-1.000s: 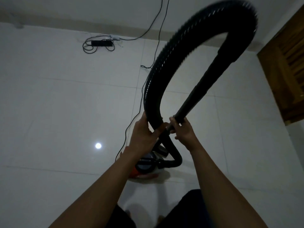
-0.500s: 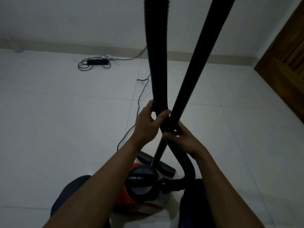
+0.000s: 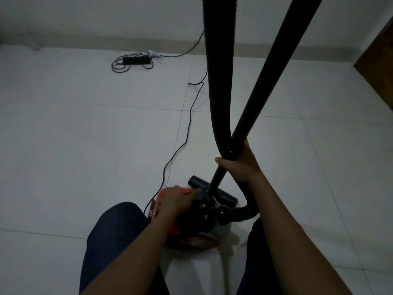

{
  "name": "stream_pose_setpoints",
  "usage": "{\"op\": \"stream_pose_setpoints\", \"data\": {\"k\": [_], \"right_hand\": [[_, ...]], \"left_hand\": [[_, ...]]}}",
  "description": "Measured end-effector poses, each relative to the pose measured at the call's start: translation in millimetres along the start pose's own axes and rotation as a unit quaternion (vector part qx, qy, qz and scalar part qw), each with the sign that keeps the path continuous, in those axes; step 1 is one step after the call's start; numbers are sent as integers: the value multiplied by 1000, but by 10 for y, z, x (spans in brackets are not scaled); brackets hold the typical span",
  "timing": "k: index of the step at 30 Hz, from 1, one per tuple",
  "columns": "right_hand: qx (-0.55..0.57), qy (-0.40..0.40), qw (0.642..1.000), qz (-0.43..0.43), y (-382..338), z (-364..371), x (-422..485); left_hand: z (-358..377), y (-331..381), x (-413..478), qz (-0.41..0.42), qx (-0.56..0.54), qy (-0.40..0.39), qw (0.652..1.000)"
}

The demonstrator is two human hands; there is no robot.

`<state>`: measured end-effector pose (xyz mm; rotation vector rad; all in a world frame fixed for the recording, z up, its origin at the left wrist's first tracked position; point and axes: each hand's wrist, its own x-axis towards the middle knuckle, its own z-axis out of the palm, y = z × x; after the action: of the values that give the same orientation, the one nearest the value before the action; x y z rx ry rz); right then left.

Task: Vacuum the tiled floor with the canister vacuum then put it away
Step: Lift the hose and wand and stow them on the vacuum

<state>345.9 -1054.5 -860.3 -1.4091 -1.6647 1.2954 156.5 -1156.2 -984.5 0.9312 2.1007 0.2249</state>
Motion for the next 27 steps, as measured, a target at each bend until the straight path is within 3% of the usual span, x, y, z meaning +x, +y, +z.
{"op": "stream_pose_setpoints", "data": {"k": [3, 9, 13, 27], "right_hand": [[-2, -3, 1000, 3, -42, 19, 7], [8, -2, 1000, 2, -80, -9, -33], [7, -1, 1000, 7, -120, -46, -69], [8, 17, 1000, 4, -96, -46, -13]], "left_hand": [[453, -600, 603, -25, -75, -11, 997], [27, -140, -179, 51, -131, -35, 989], [-30, -125, -220, 83, -140, -41, 986], [-97, -101, -85, 47, -106, -81, 990]]}}
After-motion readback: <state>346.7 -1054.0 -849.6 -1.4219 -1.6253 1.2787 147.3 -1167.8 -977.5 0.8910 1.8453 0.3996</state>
